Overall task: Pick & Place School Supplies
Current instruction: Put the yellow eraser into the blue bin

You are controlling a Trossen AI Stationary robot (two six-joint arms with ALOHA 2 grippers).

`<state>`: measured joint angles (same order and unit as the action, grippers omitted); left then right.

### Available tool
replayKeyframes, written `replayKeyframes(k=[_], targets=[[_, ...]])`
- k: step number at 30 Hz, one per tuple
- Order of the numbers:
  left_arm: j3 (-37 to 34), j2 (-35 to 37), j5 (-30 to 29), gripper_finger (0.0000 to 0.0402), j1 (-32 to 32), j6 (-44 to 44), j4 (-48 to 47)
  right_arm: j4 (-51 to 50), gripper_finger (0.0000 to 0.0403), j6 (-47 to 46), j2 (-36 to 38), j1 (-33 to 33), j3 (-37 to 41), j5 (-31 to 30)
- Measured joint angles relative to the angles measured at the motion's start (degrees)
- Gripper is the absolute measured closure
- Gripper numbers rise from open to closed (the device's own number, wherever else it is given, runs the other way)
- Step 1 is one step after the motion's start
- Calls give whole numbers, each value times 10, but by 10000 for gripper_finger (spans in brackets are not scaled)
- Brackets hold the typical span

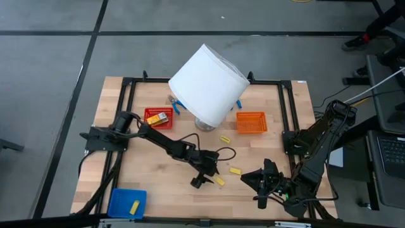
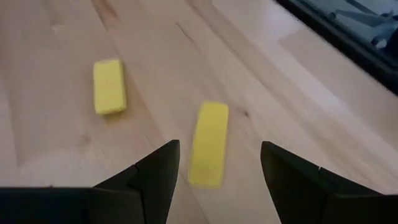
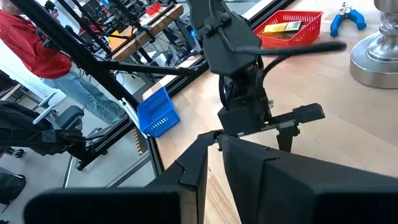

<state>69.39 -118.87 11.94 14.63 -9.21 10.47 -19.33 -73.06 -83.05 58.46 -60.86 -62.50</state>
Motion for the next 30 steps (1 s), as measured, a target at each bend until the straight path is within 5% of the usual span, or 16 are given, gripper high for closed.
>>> replayKeyframes(k=[25,30], targets=[[0,-47,-4,181,-2,0,49,0,348,0,0,0,0,4],[0,-48,-4,207,-2,9,50,0,348,0,0,0,0,4]])
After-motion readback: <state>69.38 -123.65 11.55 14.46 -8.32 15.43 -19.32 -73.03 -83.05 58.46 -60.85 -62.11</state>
